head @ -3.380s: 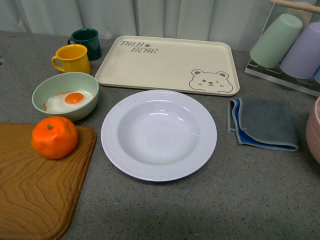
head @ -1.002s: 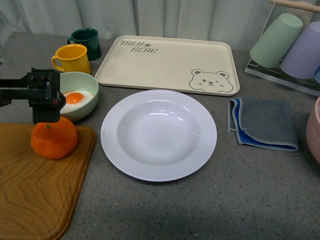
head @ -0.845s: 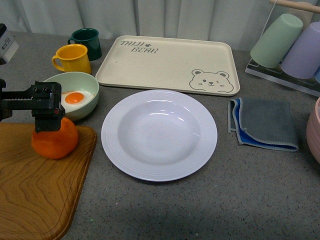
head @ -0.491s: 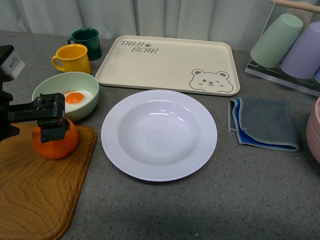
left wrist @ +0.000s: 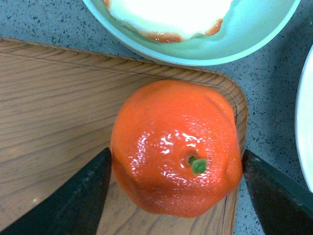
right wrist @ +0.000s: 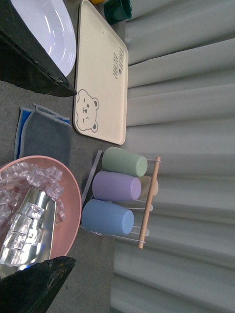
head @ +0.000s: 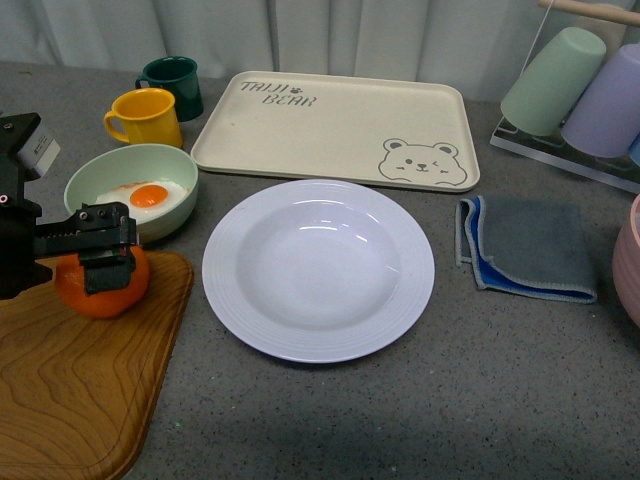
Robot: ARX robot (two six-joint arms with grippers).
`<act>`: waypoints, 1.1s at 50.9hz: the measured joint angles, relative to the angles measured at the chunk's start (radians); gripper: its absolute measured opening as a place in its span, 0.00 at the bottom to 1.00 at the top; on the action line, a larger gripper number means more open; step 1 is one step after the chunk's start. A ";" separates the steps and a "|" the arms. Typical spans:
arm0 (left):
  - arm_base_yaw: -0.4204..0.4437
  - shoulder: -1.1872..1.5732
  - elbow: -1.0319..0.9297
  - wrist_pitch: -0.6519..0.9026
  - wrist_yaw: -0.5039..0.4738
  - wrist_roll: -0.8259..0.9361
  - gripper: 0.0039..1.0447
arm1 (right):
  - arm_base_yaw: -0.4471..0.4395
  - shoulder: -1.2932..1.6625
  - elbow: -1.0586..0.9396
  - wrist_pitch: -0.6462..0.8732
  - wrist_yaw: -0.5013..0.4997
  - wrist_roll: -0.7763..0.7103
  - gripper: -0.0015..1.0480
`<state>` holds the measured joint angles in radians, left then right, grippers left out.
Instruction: Place orange and plate with both arms
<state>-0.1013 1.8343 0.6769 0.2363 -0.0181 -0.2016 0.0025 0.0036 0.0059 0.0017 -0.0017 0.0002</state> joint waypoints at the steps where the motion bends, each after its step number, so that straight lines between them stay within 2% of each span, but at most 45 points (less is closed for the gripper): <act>1: 0.000 0.000 0.000 0.000 0.000 0.000 0.74 | 0.000 0.000 0.000 0.000 0.000 0.000 0.91; 8: 0.000 0.000 0.000 0.000 0.002 -0.003 0.56 | 0.000 0.000 0.000 0.000 0.000 0.000 0.91; 13: -0.004 -0.002 0.002 0.000 0.005 -0.010 0.51 | 0.000 0.000 0.000 0.000 0.000 0.000 0.91; 21: -0.037 -0.048 0.001 -0.002 0.016 -0.020 0.49 | 0.000 0.000 0.000 0.000 0.000 0.000 0.91; 31: -0.177 -0.109 0.021 0.013 -0.005 -0.042 0.48 | 0.000 0.000 0.000 0.000 0.000 0.000 0.91; 41: -0.305 -0.032 0.124 0.031 -0.044 -0.081 0.48 | 0.000 0.000 0.000 0.000 0.000 0.000 0.91; 56: -0.386 0.114 0.243 0.011 -0.077 -0.121 0.48 | 0.000 0.000 0.000 0.000 0.000 0.000 0.91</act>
<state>-0.4870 1.9488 0.9203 0.2478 -0.0956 -0.3222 0.0025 0.0036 0.0059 0.0017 -0.0017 0.0002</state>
